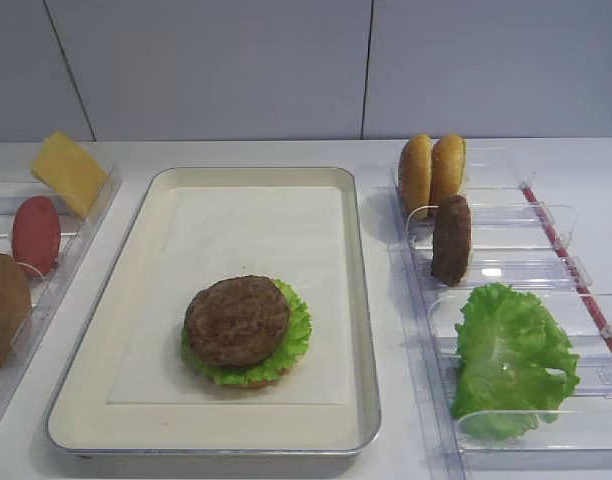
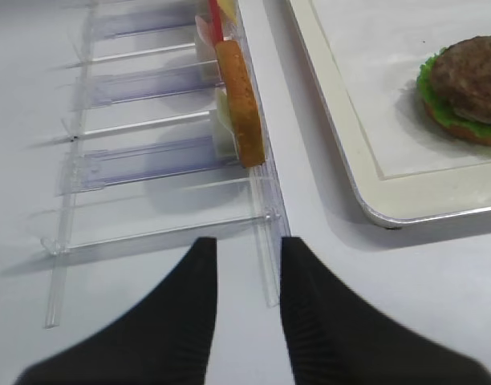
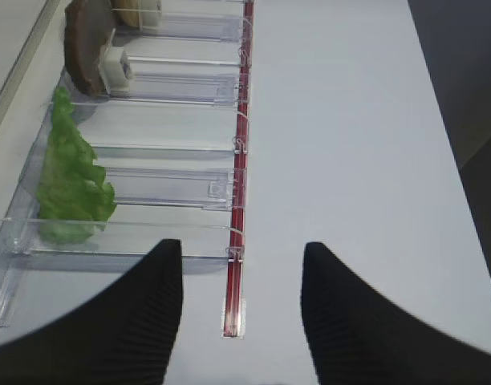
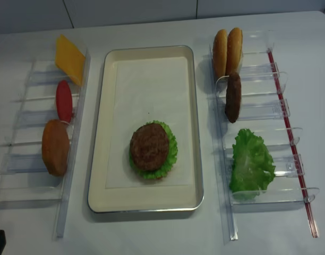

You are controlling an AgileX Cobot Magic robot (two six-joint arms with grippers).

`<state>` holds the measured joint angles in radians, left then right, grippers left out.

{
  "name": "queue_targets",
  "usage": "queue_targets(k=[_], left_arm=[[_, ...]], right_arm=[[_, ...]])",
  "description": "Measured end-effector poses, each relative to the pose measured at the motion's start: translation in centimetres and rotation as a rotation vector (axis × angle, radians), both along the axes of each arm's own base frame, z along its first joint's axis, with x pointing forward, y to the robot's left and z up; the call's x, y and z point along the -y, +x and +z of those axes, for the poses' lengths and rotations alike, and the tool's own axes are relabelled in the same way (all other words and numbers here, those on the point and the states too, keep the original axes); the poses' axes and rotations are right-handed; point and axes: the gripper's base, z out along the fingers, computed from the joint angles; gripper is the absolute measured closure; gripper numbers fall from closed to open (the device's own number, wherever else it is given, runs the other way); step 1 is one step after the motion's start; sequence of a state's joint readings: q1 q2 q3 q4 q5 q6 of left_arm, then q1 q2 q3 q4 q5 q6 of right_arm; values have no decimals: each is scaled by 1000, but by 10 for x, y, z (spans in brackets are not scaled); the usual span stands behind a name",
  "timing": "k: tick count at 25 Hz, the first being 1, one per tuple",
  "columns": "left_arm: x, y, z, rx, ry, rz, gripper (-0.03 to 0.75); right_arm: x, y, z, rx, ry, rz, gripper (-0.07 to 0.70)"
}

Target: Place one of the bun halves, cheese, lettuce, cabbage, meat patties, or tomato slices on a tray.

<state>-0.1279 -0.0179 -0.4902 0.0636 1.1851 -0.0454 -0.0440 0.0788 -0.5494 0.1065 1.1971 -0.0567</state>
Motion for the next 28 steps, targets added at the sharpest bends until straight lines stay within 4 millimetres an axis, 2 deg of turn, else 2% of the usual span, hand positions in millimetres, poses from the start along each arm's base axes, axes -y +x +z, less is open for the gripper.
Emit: queue_targets(k=[6,28], left_arm=[[0,0,0,0,0,0,533],[0,0,0,0,0,0,533]], right_arm=[[-2,0,-14,71,-14,-34,285],[-2,-3,-18,78,-42,-37,286]])
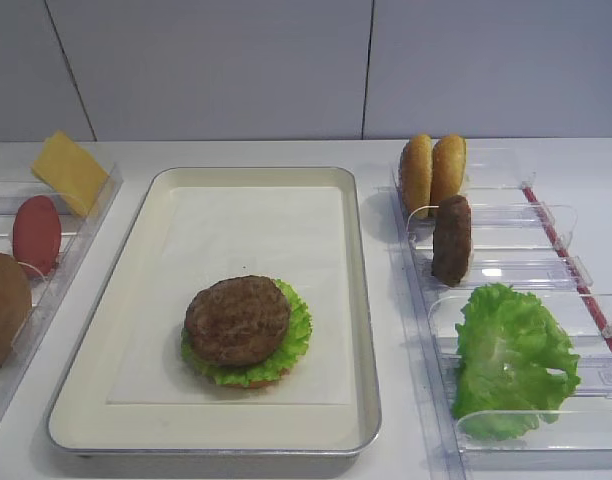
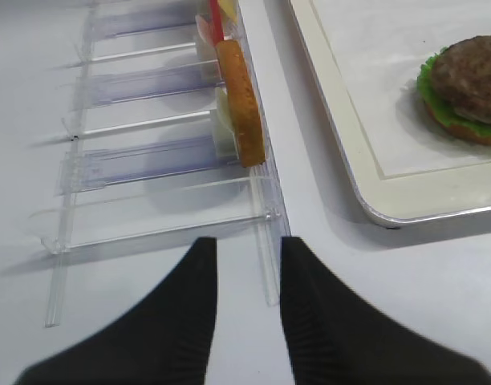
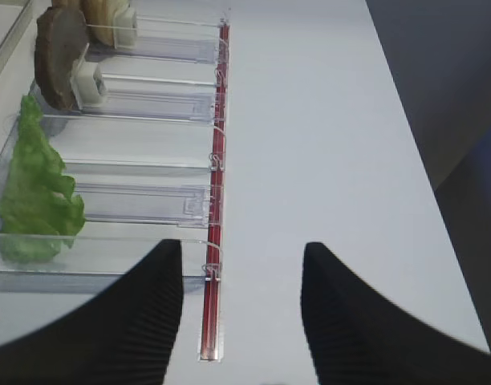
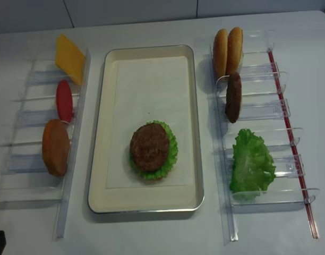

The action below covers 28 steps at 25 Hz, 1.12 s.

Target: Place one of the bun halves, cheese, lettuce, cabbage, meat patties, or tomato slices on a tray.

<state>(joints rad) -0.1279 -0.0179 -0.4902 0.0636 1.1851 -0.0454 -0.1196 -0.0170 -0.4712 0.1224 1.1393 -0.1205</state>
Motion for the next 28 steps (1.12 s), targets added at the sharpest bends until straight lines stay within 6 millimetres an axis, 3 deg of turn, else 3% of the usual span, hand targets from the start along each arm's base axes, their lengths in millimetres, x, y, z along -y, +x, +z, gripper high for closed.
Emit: queue_targets(k=[28], left_arm=[[0,0,0,0,0,0,533]], right_arm=[[0,0,0,2,51,-34,286]])
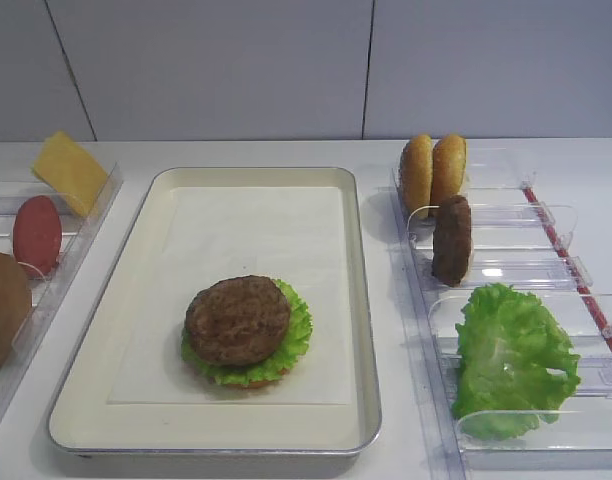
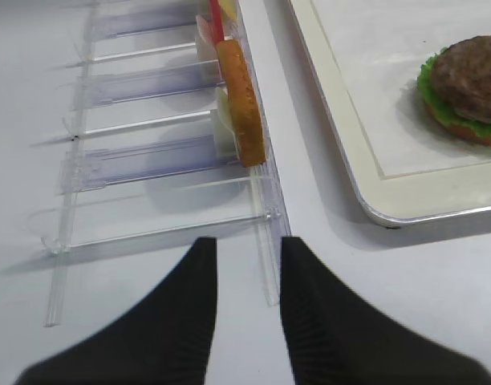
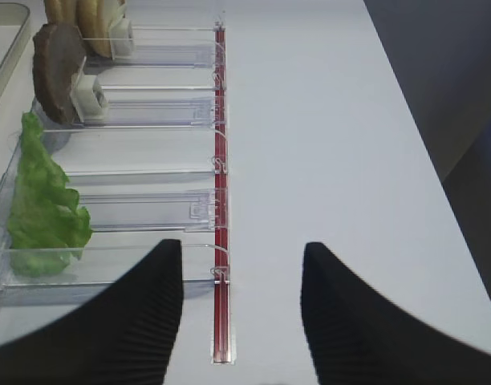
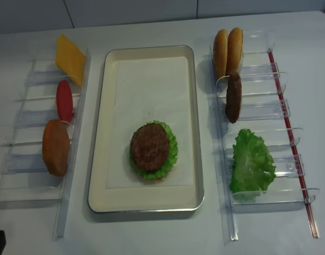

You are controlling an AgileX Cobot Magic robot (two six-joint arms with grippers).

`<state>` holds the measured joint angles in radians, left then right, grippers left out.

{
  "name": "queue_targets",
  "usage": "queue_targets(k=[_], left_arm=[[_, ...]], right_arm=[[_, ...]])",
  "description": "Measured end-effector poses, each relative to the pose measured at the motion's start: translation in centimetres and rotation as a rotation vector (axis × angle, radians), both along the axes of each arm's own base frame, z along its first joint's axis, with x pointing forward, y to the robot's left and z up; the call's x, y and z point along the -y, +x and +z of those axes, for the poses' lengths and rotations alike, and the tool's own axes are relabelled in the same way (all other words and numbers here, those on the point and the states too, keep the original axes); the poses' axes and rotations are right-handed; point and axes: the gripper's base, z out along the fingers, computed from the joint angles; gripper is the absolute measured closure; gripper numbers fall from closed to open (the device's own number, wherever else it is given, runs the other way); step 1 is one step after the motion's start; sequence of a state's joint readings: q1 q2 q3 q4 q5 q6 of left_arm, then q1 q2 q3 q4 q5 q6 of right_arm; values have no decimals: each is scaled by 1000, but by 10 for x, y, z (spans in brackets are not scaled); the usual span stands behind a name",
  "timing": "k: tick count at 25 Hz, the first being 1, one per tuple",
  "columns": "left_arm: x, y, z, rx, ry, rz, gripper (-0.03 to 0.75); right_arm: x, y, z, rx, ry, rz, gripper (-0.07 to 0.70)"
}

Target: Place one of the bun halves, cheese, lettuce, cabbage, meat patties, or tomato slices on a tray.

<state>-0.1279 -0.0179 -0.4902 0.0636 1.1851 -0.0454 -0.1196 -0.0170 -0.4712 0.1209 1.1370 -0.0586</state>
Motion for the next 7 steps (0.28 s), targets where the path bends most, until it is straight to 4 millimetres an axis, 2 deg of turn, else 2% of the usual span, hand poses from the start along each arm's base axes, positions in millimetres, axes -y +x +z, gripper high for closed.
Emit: queue_targets(k=[7], left_arm=[[0,0,0,0,0,0,533]], right_arm=[[0,0,0,0,0,0,286]])
